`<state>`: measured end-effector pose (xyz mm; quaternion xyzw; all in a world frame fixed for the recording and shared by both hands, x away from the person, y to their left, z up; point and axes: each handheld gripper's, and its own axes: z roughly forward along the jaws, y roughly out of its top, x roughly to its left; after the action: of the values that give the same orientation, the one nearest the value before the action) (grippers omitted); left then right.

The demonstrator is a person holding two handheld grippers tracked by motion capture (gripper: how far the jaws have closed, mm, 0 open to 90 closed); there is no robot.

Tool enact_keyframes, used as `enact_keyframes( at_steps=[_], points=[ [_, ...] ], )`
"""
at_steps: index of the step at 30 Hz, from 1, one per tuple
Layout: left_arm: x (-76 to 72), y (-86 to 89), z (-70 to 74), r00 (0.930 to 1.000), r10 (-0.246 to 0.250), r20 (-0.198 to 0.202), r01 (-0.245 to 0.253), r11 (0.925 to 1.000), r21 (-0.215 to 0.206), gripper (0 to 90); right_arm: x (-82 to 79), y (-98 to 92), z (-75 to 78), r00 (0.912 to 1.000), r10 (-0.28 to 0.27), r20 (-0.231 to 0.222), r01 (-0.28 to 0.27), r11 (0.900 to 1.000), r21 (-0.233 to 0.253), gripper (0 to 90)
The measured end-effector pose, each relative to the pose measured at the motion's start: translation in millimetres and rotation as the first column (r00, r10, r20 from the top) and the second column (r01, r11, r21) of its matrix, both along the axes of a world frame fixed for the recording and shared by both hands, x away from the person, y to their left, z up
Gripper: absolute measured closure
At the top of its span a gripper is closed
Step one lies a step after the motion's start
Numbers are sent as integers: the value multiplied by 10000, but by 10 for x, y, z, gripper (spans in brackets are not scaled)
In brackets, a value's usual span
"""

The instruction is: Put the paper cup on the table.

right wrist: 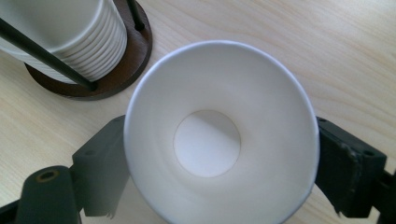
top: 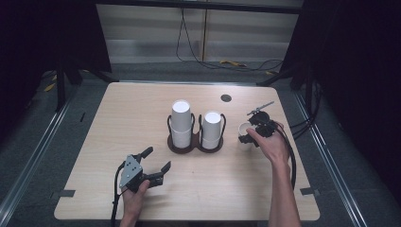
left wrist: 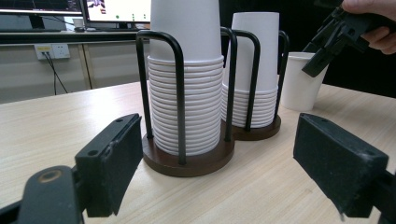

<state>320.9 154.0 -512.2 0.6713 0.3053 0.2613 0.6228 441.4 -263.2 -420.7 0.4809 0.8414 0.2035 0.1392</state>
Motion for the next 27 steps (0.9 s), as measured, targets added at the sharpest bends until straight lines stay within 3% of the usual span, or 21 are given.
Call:
enact_keyframes(
  at_steps=[2, 8, 20, 27],
  points=[
    [1, 0, 0, 10000, -2, -4, 2, 10000, -14, 159, -17, -7, -22, 9999, -146, 67, 146, 9999, -20, 151],
    [1, 2, -1, 10000, -13, -6, 13, 10000, -40, 159, -70, -76, -66, 9989, -384, 285, 366, 9975, 605, 166],
    [3, 2, -1, 10000, 2, -28, -2, 10000, -60, 159, -169, -107, -82, 9965, -700, 467, 659, 9942, 844, 163],
    [1, 7, -1, 9999, 92, -61, -92, 9999, -84, 159, -205, -121, -133, 9948, -865, 540, 794, 9894, 1216, 164]
  ],
)
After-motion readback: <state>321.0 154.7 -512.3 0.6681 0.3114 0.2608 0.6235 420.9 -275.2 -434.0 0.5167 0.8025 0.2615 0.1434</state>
